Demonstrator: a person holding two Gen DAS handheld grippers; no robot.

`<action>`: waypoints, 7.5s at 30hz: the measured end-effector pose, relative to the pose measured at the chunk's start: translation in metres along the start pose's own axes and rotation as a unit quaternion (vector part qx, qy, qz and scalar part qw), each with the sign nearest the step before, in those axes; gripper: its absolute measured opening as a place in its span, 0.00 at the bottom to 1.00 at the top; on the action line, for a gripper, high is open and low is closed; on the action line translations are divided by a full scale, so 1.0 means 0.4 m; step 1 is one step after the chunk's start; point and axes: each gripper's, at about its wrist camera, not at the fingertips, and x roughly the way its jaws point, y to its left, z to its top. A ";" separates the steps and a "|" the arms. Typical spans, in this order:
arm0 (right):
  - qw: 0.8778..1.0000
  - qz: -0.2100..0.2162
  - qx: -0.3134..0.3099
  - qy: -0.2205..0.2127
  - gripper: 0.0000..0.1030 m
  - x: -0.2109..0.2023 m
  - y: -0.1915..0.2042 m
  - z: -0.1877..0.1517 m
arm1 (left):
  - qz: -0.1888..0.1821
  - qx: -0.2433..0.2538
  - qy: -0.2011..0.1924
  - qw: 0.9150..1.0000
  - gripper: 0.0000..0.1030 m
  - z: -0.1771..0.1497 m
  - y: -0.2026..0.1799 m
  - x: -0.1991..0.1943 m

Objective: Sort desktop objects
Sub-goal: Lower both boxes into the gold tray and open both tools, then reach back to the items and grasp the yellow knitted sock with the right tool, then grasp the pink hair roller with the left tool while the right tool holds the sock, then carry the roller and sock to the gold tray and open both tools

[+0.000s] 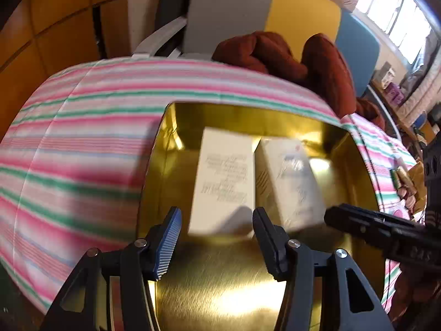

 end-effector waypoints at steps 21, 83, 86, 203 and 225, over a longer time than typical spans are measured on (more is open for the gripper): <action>0.996 0.035 -0.082 0.020 0.41 0.192 0.155 0.115 | -0.010 -0.092 -0.081 0.992 0.44 -0.004 0.102 -0.055; 0.931 -0.301 0.139 -0.153 0.88 -0.619 -0.626 -0.571 | -0.178 0.217 0.005 0.960 0.54 -0.361 -0.707 -0.069; 0.933 -0.289 0.154 -0.149 0.82 -0.598 -0.646 -0.574 | -0.175 0.221 0.006 0.959 0.54 -0.367 -0.708 -0.065; 0.983 -0.080 -0.051 -0.155 0.42 -0.320 -0.378 -0.381 | -0.283 0.039 0.098 0.953 0.64 -0.134 -0.644 0.064; 0.984 -0.045 0.010 -0.174 0.30 -0.445 -0.350 -0.382 | -0.190 -0.007 -0.009 0.982 0.64 -0.148 -0.274 -0.115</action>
